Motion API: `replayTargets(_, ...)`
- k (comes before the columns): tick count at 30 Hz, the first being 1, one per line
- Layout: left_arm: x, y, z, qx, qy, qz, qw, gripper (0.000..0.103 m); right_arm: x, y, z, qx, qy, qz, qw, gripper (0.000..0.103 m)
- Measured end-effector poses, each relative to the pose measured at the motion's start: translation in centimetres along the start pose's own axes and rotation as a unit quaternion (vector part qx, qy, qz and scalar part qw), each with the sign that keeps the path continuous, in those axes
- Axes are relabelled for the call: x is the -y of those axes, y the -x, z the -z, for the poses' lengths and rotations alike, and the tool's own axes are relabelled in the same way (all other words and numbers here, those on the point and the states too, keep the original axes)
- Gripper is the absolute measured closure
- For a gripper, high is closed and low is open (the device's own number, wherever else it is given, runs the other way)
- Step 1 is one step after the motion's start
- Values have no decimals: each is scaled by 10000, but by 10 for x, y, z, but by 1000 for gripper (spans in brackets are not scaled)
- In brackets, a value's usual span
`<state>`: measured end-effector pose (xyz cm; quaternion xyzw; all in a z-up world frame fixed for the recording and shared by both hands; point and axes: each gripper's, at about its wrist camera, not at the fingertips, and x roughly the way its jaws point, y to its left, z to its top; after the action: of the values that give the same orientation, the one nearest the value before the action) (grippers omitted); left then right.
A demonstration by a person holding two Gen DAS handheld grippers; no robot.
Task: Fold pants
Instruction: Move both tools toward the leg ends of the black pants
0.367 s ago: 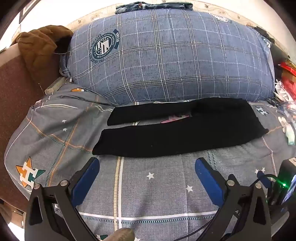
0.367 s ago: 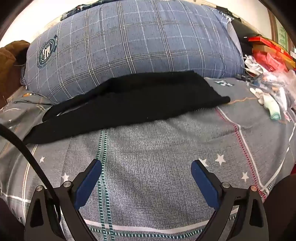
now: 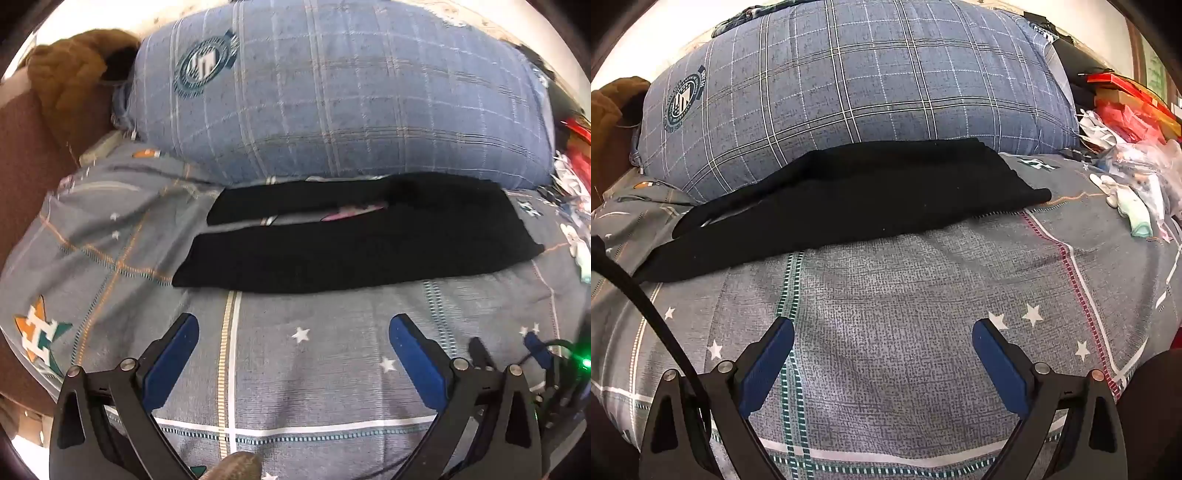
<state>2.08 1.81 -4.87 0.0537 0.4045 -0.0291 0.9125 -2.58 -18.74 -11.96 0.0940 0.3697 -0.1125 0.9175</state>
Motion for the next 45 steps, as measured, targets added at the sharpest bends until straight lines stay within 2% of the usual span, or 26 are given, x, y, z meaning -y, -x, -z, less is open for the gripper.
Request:
replayTargets(4, -23, -28, 10, -209, 403, 87, 9989, 0, 1, -2, 0, -10, 89, 60, 9999, 4)
replayTargets(7, -26, -48, 15, -373, 453, -124, 9982, 0, -1, -7, -2, -83, 193, 123, 9997, 4)
replayTargets(12, -28, -70, 28, -634, 532, -113, 9965, 0, -4, -12, -4, -170, 304, 160, 9993, 4)
replayTargets(19, -26, -85, 37, -912, 558, -165, 9941, 0, -14, -12, -12, -157, 489, 161, 9985, 4)
replayTargets(23, -35, -88, 44, -979, 915, 97, 9909, 0, -19, -14, -15, -171, 604, 172, 9979, 4)
replayTargets(29, -35, -82, 52, -919, 737, 195, 9928, 0, -21, -16, -20, -189, 651, 174, 9975, 4)
replayTargets(31, -32, -78, 51, -1056, 594, 266, 9923, 0, -21, -17, -25, -211, 678, 124, 9974, 4)
replayTargets(32, -35, -75, 49, -1093, 646, 383, 9912, 10, -19, -17, -28, -237, 672, 106, 9974, 4)
replayTargets(34, -42, -68, 39, -1006, 722, 609, 9904, 20, -11, -18, -39, -258, 594, 127, 9978, 4)
replayTargets(36, -54, -63, 27, -894, 846, 769, 9894, 20, 2, -22, -52, -359, 464, 3, 9983, 4)
replayTargets(37, -65, -65, 18, -902, 991, 890, 9870, 20, 13, -27, -60, -486, 261, -208, 9983, 4)
replayTargets(39, -88, -76, 3, -992, 1381, 1098, 9793, 20, 39, -37, -74, -671, -249, -577, 9958, 4)
replayTargets(41, -114, -90, -8, -1038, 1838, 1469, 9664, 20, 62, -49, -84, -826, -712, -762, 9911, 6)
replayTargets(43, -130, -105, -18, -1129, 2018, 1358, 9634, 20, 85, -61, -92, -936, -1195, -829, 9849, 11)
replayTargets(45, -145, -114, -26, -1050, 2071, 1149, 9658, 21, 97, -68, -99, -940, -1374, -811, 9827, 13)
